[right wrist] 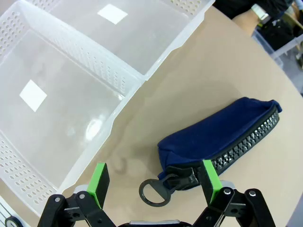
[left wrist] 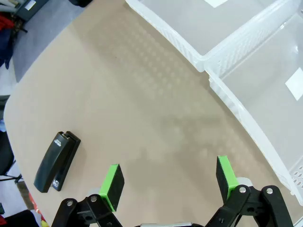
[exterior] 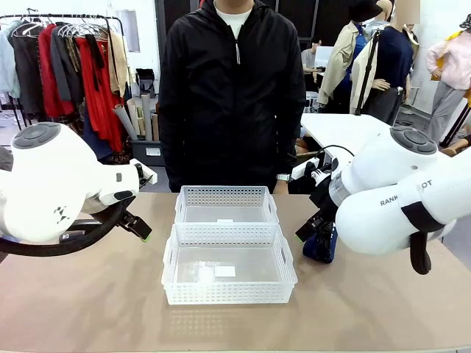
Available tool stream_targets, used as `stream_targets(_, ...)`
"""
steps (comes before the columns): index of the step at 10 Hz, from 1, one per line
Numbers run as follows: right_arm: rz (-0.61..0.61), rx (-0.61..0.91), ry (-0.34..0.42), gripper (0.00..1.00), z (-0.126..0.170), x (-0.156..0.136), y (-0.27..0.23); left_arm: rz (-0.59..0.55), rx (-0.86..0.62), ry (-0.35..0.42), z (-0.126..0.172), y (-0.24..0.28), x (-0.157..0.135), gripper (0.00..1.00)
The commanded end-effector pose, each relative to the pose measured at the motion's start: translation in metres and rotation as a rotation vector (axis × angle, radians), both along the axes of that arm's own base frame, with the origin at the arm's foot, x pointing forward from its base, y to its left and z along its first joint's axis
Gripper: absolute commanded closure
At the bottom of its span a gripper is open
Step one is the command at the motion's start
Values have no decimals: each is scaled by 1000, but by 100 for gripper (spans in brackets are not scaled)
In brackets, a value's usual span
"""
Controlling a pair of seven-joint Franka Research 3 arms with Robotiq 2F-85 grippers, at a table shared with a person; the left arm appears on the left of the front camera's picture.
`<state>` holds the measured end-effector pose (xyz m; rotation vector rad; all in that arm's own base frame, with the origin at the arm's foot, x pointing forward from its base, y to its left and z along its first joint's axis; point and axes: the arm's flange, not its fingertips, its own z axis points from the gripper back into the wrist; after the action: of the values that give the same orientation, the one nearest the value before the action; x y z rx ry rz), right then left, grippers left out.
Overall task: Distribute items into two baskets.
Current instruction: Pick up the Pencil pouch that the person points to.
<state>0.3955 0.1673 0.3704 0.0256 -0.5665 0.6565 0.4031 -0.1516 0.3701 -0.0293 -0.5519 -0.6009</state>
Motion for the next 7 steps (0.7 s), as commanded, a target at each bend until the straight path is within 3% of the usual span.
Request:
stream_targets(1, 0, 1, 0, 0, 0, 0, 0, 0, 0, 0, 0, 0, 0, 0)
stream_targets(3, 0, 0, 0, 0, 0, 0, 0, 0, 0, 0, 0, 0, 0, 0)
stream_targets(7, 20, 79, 27, 0, 37, 15, -24, 9, -71, 47, 26, 23, 10, 0)
